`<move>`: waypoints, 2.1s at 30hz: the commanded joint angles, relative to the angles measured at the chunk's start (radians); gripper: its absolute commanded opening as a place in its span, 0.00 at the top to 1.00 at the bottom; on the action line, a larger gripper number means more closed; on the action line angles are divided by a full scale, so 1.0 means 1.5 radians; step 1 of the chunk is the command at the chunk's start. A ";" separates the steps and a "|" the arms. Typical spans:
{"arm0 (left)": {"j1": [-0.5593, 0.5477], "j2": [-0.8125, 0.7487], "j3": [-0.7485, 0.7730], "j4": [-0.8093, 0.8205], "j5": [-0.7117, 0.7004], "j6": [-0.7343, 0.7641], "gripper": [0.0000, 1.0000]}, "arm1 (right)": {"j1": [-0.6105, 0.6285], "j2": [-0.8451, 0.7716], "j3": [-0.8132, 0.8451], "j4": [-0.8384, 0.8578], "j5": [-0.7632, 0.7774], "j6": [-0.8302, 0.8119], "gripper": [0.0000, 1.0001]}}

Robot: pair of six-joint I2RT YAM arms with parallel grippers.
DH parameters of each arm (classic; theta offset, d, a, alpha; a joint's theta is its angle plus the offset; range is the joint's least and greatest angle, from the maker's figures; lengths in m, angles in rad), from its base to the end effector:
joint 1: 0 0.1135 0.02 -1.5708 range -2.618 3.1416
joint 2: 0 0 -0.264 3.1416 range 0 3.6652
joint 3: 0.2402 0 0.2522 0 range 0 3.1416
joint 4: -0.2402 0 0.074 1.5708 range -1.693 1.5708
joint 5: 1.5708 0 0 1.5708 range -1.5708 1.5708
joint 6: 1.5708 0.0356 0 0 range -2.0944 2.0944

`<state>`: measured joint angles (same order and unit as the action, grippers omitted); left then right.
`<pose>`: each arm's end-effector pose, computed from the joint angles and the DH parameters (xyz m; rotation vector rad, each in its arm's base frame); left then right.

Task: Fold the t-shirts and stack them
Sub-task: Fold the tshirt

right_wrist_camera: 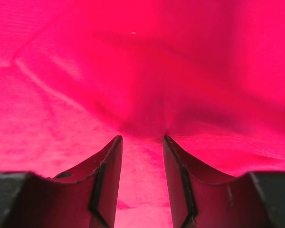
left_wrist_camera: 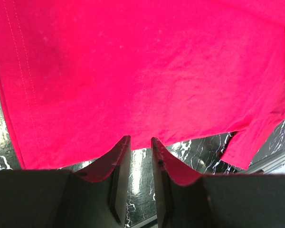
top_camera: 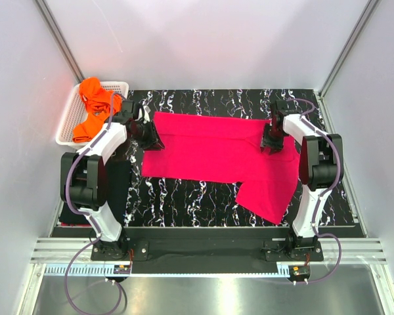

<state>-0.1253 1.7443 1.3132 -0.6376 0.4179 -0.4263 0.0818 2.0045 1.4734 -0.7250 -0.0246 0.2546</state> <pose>0.3598 -0.0599 0.2323 -0.2576 2.6705 -0.7337 0.4050 0.0341 0.1765 0.2390 2.8233 0.1096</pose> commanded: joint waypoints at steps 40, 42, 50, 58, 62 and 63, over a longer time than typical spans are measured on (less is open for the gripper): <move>0.002 -0.073 -0.014 -0.042 -0.015 0.046 0.74 | -0.028 0.085 0.276 0.001 0.125 -0.017 0.57; 0.002 -0.068 -0.012 -0.042 -0.012 0.044 0.74 | -0.028 0.050 0.234 0.015 0.057 0.013 0.54; 0.002 -0.047 0.002 -0.043 0.005 0.043 0.74 | -0.030 -0.045 0.040 0.104 -0.059 0.063 0.58; 0.002 -0.045 0.006 -0.045 0.007 0.048 0.74 | -0.030 -0.033 -0.025 0.142 -0.074 0.085 0.63; 0.004 -0.044 0.009 -0.047 0.007 0.050 0.74 | -0.043 -0.025 -0.040 0.161 -0.082 0.101 0.55; 0.004 -0.044 0.010 -0.048 0.007 0.051 0.74 | -0.045 -0.024 -0.048 0.175 -0.084 0.103 0.53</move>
<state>-0.1253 1.6779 1.2991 -0.7113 0.4126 -0.3660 0.0299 1.9804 1.4162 -0.5335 -0.1257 0.3786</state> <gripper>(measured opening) 0.260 0.451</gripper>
